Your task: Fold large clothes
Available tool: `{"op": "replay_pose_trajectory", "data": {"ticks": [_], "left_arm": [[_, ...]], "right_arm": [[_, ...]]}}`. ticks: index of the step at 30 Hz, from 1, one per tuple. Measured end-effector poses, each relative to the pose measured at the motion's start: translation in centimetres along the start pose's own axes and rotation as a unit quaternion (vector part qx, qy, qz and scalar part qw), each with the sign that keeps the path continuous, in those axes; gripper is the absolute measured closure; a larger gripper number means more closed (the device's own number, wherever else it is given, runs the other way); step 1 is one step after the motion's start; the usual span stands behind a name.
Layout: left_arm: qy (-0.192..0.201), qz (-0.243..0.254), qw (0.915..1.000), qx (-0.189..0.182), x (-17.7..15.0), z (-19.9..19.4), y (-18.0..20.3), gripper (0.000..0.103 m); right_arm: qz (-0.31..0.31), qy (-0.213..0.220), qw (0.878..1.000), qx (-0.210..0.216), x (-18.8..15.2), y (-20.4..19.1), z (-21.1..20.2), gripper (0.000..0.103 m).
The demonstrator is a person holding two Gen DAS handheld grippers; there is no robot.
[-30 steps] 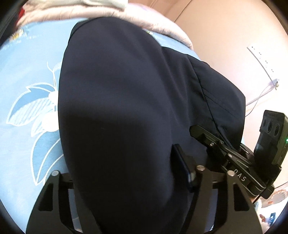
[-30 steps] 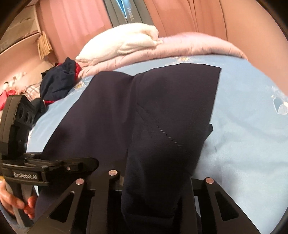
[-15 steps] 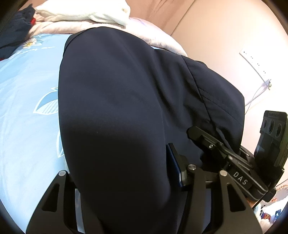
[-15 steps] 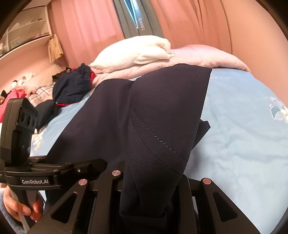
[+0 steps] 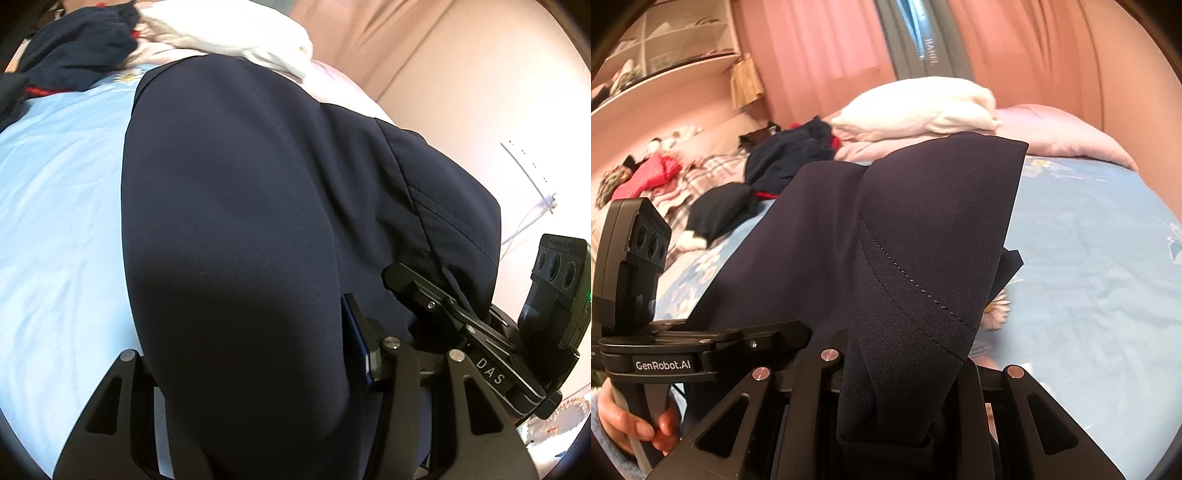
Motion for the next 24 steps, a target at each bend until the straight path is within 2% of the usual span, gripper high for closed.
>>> {"op": "replay_pose_trajectory", "data": {"ticks": [3,5,10,17,24], "left_arm": [[0.007,-0.012,0.9998,0.012,-0.7,-1.9,-2.1,0.051],[0.012,-0.019,0.9996,0.018,-1.5,-1.9,-1.6,0.051],[0.024,-0.043,0.9982,0.033,-2.5,-4.2,-3.7,0.051],[0.038,-0.061,0.9963,0.048,-3.7,-6.0,-5.5,0.051],[0.046,-0.068,0.9951,0.056,-3.4,-6.5,-6.6,0.051]], "right_arm": [[-0.013,-0.005,1.000,0.013,-0.6,-1.7,0.1,0.081],[-0.022,-0.007,0.999,0.021,-0.8,-2.8,0.2,0.081],[-0.047,-0.017,0.998,0.038,-1.4,-5.2,0.7,0.081],[-0.070,-0.024,0.996,0.050,-1.5,-7.3,1.4,0.081],[-0.081,-0.025,0.995,0.054,-1.4,-8.2,2.0,0.081]]}}
Point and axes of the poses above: each gripper's, at about its wrist camera, not at the fingertips, and z roughly the way its jaws point, y to its right, x to its top, the point moved 9 cm from there along z, roughly the way its jaws point, and after that the axes turned 9 degrees about z, right-handed, at the moved point
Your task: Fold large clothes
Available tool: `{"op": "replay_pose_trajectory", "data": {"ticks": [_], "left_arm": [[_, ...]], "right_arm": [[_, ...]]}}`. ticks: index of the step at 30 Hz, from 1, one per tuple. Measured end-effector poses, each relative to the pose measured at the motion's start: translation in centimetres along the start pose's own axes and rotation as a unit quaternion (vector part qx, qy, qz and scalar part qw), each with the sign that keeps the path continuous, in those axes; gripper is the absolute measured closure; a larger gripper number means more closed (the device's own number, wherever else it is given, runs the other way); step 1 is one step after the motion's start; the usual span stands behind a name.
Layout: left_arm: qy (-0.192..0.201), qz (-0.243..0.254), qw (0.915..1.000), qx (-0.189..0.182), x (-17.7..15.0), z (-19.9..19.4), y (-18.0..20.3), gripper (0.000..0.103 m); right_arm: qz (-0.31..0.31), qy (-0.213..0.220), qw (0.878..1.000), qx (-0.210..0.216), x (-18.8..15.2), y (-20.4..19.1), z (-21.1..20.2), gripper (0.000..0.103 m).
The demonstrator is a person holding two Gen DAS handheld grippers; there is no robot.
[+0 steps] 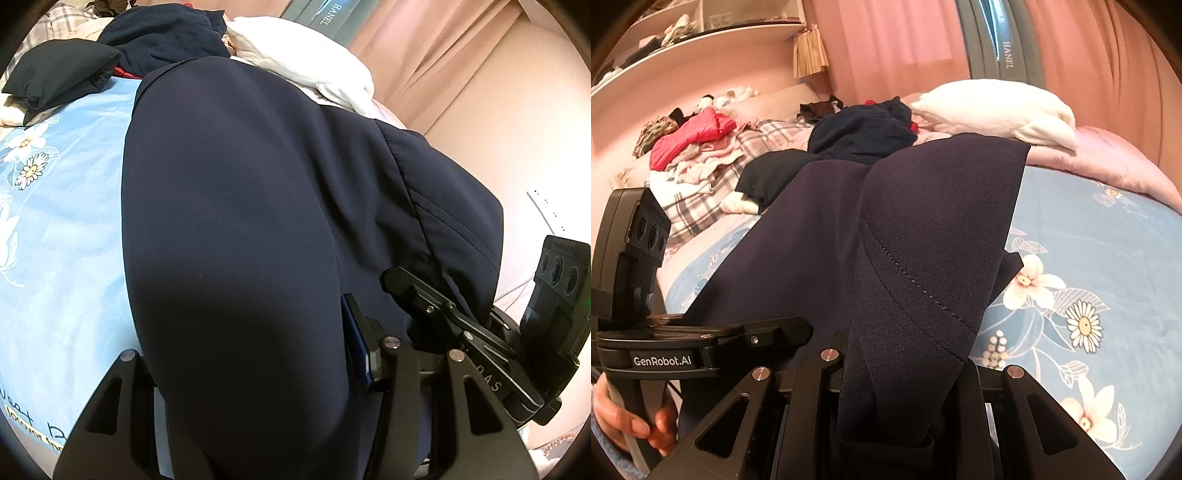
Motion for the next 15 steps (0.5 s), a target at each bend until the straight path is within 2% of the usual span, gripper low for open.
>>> {"op": "replay_pose_trajectory", "data": {"ticks": [15], "left_arm": [[0.001,0.023,0.9997,-0.007,1.1,1.5,0.4,0.051]], "right_arm": [[0.009,0.008,1.000,-0.020,1.8,2.0,2.1,0.081]]}}
Point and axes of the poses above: each gripper's, at about its wrist camera, not at the fingertips, and z roughly the way its jaws point, y to its right, x to its top, the point moved 9 cm from there along z, roughly the way its jaws point, and after that the axes turned 9 degrees about z, right-handed, at the moved point
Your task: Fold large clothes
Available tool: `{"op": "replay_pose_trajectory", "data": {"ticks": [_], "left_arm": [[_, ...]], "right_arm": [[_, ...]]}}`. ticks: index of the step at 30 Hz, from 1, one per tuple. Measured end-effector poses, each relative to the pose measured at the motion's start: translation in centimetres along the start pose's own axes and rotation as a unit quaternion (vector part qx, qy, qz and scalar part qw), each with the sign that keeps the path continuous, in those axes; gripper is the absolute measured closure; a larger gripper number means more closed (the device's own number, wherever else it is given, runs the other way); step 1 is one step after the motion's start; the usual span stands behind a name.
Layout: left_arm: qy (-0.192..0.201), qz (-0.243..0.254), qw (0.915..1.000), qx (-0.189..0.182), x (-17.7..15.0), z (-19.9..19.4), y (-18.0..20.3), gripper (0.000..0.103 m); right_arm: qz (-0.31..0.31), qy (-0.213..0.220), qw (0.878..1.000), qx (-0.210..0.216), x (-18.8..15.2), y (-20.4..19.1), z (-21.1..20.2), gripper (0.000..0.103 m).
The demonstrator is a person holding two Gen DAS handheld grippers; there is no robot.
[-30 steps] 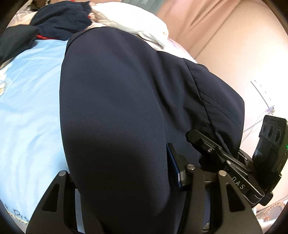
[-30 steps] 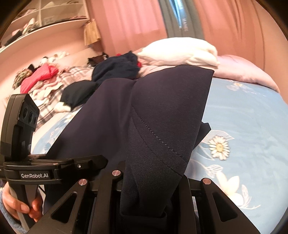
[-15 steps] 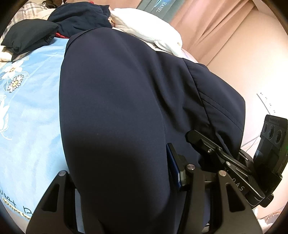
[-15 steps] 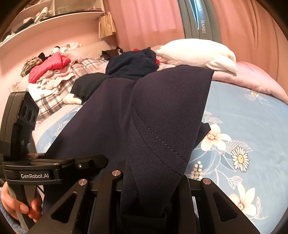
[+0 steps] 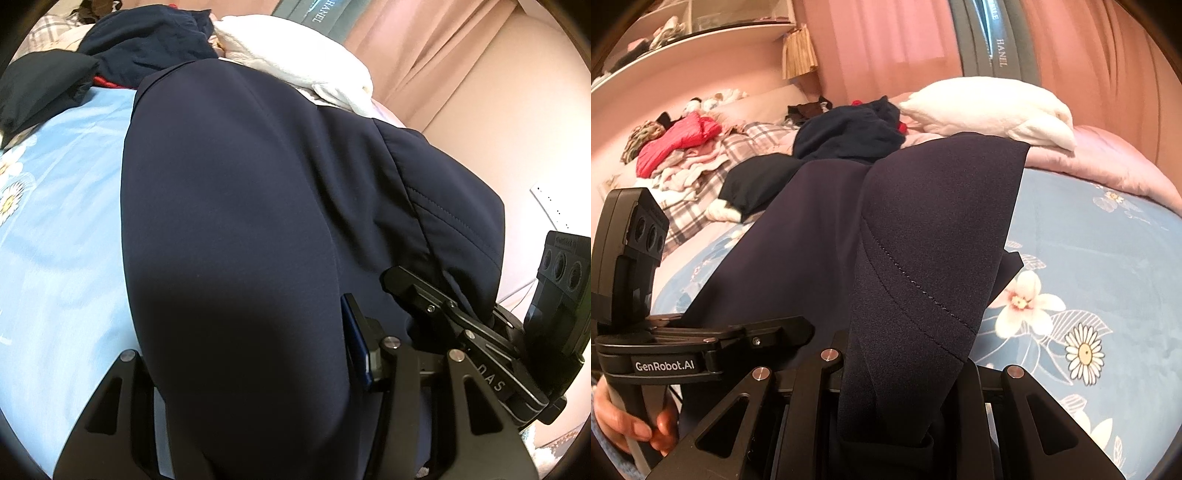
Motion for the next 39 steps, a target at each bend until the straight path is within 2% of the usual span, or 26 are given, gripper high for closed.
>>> {"op": "replay_pose_trajectory", "data": {"ticks": [10,22,28,39], "left_arm": [[-0.001,0.016,0.9997,-0.018,3.3,4.4,-0.3,0.051],[0.003,0.046,0.9987,-0.022,7.7,9.3,0.0,0.051],[-0.004,0.053,0.9985,-0.014,8.3,10.5,0.4,0.051],[-0.033,0.045,0.9984,0.012,6.6,11.7,-0.2,0.048]], "right_arm": [[0.006,0.018,0.999,-0.030,2.5,3.1,2.4,0.081],[0.021,0.043,0.998,-0.051,5.2,6.2,4.7,0.081],[0.030,0.044,0.997,-0.053,5.7,7.1,5.7,0.081],[0.034,0.019,0.998,-0.058,5.3,7.5,7.2,0.081]]}}
Point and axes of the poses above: each gripper's, at about its wrist camera, not at the fingertips, and z roughly the way its jaws point, y to its right, x to its top, the point moved 9 cm from there along z, roughly the way its jaws point, and after that the axes turned 9 degrees about z, right-handed, at the moved point
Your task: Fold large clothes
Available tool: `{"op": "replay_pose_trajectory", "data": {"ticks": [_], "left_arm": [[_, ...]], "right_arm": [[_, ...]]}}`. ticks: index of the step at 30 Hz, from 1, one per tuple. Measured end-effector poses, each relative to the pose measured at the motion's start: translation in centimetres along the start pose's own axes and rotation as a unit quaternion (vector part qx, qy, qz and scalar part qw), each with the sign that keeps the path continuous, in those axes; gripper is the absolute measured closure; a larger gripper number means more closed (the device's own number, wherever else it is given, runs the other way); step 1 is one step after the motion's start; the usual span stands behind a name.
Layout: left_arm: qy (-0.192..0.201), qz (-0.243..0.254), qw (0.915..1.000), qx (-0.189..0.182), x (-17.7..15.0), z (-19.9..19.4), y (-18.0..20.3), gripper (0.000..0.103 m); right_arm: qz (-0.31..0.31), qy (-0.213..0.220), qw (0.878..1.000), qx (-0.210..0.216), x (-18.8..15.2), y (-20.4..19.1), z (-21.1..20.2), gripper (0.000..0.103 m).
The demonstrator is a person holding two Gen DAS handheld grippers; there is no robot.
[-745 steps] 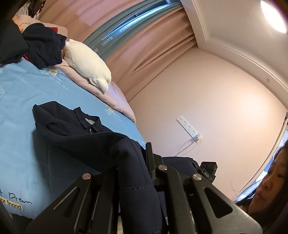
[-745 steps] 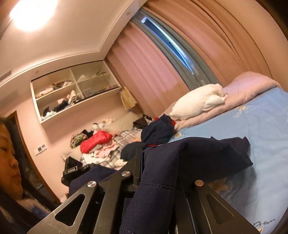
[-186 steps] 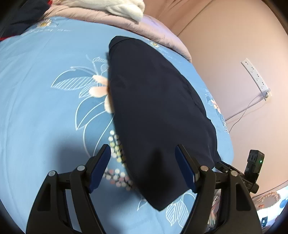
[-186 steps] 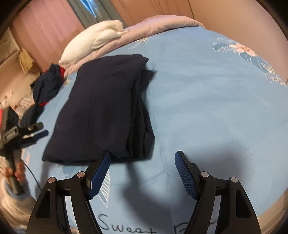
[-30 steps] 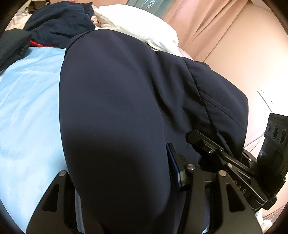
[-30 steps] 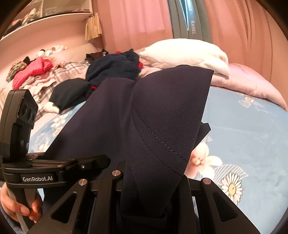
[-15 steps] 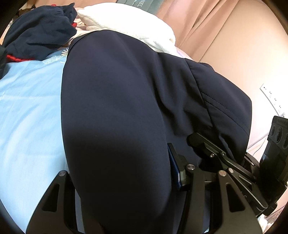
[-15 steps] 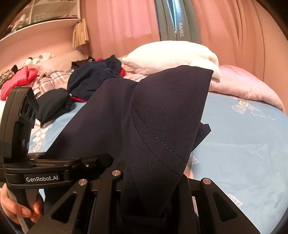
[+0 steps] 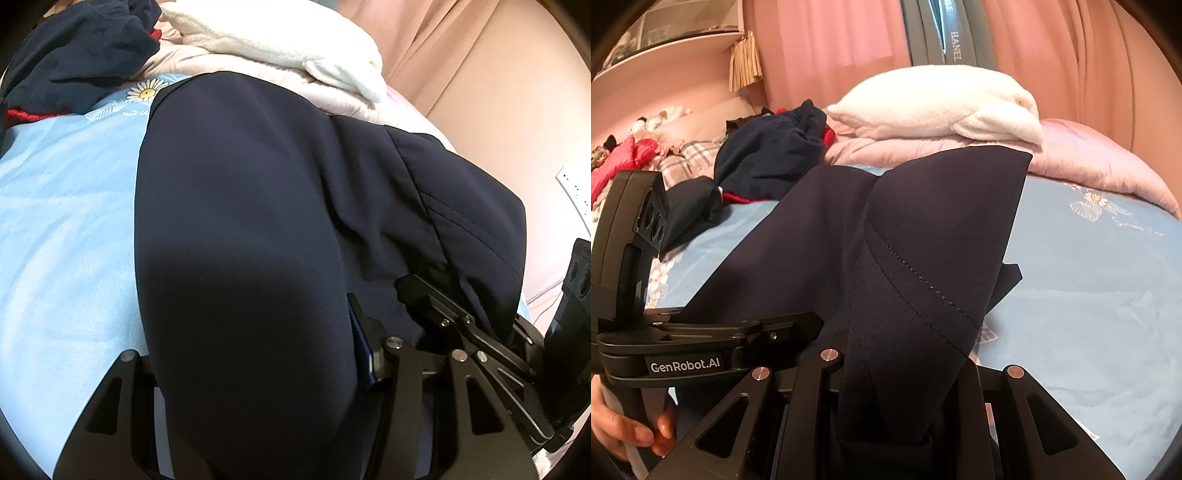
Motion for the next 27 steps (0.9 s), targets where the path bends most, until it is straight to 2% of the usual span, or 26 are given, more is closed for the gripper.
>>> {"op": "replay_pose_trajectory", "data": {"ticks": [27], "left_arm": [[-0.020,-0.010,0.9997,0.013,0.1,2.4,-1.5,0.038]], "right_arm": [[0.044,-0.038,0.998,-0.011,-0.1,1.9,2.4,0.075]]}}
Point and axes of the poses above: each gripper's, at about its wrist camera, not at the fingertips, and z roughly the way its jaws point, y to its right, x to its top, the point moved 9 cm from there along z, roughly the way its jaws point, and after that the axes turned 9 degrees about z, right-handed, at the moved point
